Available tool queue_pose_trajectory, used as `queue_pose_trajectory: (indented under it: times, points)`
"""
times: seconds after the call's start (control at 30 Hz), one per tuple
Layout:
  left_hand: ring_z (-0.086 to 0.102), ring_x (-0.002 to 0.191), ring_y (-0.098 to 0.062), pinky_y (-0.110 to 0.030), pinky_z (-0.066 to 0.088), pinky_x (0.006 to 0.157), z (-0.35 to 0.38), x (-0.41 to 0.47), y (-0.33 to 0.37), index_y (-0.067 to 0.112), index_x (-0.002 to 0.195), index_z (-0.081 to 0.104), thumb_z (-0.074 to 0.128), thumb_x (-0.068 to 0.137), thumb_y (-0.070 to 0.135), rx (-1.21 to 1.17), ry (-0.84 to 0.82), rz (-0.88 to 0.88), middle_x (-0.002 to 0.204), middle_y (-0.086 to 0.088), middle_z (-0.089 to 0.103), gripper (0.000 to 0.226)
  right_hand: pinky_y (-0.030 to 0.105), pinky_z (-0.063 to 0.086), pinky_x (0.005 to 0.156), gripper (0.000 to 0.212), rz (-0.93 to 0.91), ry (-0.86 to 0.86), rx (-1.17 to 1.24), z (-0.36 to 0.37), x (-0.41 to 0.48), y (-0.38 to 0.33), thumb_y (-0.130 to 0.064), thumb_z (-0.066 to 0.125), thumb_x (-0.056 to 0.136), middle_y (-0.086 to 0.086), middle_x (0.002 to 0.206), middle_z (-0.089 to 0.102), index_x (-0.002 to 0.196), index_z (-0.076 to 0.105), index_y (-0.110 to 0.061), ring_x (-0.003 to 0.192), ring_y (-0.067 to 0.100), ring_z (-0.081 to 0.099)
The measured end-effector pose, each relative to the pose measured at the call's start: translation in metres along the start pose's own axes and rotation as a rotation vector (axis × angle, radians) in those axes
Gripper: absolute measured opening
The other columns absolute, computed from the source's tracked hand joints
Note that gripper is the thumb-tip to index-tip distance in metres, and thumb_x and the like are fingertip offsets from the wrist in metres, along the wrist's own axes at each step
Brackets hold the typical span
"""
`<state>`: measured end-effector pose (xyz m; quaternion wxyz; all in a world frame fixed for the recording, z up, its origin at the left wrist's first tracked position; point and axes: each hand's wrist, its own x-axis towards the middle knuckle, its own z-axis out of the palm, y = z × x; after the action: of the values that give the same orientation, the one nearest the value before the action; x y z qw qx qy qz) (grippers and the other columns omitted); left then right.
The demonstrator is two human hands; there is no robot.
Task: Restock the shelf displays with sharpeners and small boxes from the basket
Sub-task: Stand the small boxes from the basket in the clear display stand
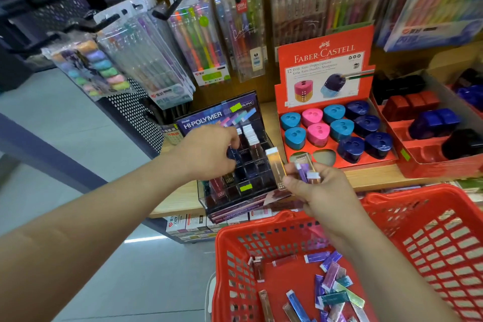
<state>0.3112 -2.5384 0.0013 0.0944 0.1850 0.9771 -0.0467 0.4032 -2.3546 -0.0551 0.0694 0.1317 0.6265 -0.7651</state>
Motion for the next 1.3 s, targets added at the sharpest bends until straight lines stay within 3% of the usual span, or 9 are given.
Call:
queue_pose_trajectory:
  times: [0.13,0.27,0.4,0.5,0.67,0.73,0.87,1.07,1.3]
  points:
    - [0.066,0.071,-0.007,-0.022,0.054,0.069,-0.011,-0.007,0.024,0.016,0.104,0.070,0.061,0.093,0.021,-0.815,-0.163,-0.005,0.086,-0.002,0.073,0.015,0.008,0.033,0.043,0.011,-0.057,-0.001,-0.100,-0.003,0.001,-0.001,0.003,0.066,0.086,-0.010,0.054,0.055,0.081,0.068,-0.007,0.041,-0.003,0.045]
    - [0.064,0.062,-0.006,-0.016,0.051,0.059,-0.011,-0.010,0.030,0.010,0.090,0.074,0.071,0.084,0.015,-0.880,-0.148,0.030,0.070,-0.003,0.071,0.008,0.008,0.030,0.039,0.014,-0.053,-0.055,-0.036,0.000,-0.001,-0.003,0.005,0.063,0.088,-0.009,0.056,0.057,0.087,0.069,-0.008,0.039,-0.001,0.043]
    - [0.068,0.075,-0.016,-0.029,0.057,0.075,-0.008,-0.002,0.012,0.012,0.088,0.074,0.066,0.088,0.012,-0.997,0.024,-0.081,0.078,-0.009,0.072,0.008,0.014,0.029,0.038,0.035,0.269,-0.104,0.671,-0.007,0.007,-0.005,0.008,0.050,0.084,0.008,0.080,0.060,0.115,0.060,-0.002,0.055,0.007,0.044]
    - [0.069,0.077,-0.017,-0.030,0.058,0.077,-0.003,0.006,0.002,0.016,0.088,0.072,0.061,0.092,0.012,-0.908,0.137,-0.141,0.078,-0.006,0.072,0.013,0.019,0.048,0.049,0.051,0.348,-0.107,0.982,-0.015,0.008,-0.005,0.008,0.044,0.076,0.017,0.096,0.068,0.125,0.055,-0.001,0.072,0.016,0.063]
    - [0.069,0.076,-0.017,-0.040,0.057,0.081,0.006,0.015,0.001,0.014,0.091,0.074,0.059,0.094,0.022,-0.670,0.169,-0.133,0.076,-0.001,0.072,0.017,0.032,0.061,0.066,0.030,0.328,-0.088,0.852,-0.018,0.005,-0.009,0.002,0.038,0.100,0.022,0.106,0.072,0.126,0.051,0.005,0.095,0.032,0.072]
    - [0.068,0.073,-0.016,-0.035,0.055,0.080,0.007,0.016,0.004,0.014,0.087,0.076,0.060,0.093,0.028,-0.533,0.186,-0.105,0.075,0.001,0.072,0.021,0.029,0.061,0.064,0.027,0.326,-0.067,0.798,-0.017,0.004,-0.009,0.001,0.042,0.100,0.020,0.106,0.072,0.123,0.054,0.005,0.094,0.031,0.072]
    - [0.061,0.071,-0.009,-0.022,0.043,0.071,0.009,0.016,0.012,0.018,0.098,0.076,0.061,0.093,0.032,-0.332,0.217,-0.057,0.080,0.006,0.069,0.021,0.025,0.060,0.062,0.023,0.306,-0.010,0.737,-0.016,0.004,-0.008,0.001,0.050,0.096,0.016,0.099,0.065,0.117,0.059,0.006,0.088,0.032,0.073]
    - [0.063,0.081,-0.009,-0.030,0.054,0.081,0.017,0.022,0.019,0.020,0.096,0.068,0.070,0.086,0.030,-0.339,0.291,-0.066,0.084,0.007,0.067,0.015,0.015,0.050,0.042,0.024,0.323,0.001,0.680,-0.015,0.002,-0.007,-0.004,0.058,0.091,0.011,0.094,0.063,0.115,0.060,-0.002,0.082,0.026,0.074]
    - [0.062,0.074,-0.015,-0.033,0.052,0.070,0.028,0.028,0.021,0.020,0.084,0.060,0.072,0.083,0.031,-0.277,0.276,-0.017,0.076,0.005,0.065,0.016,0.012,0.042,0.035,0.031,0.344,-0.013,0.647,-0.014,0.001,-0.006,-0.011,0.068,0.072,0.009,0.079,0.066,0.102,0.065,-0.003,0.066,0.015,0.071]
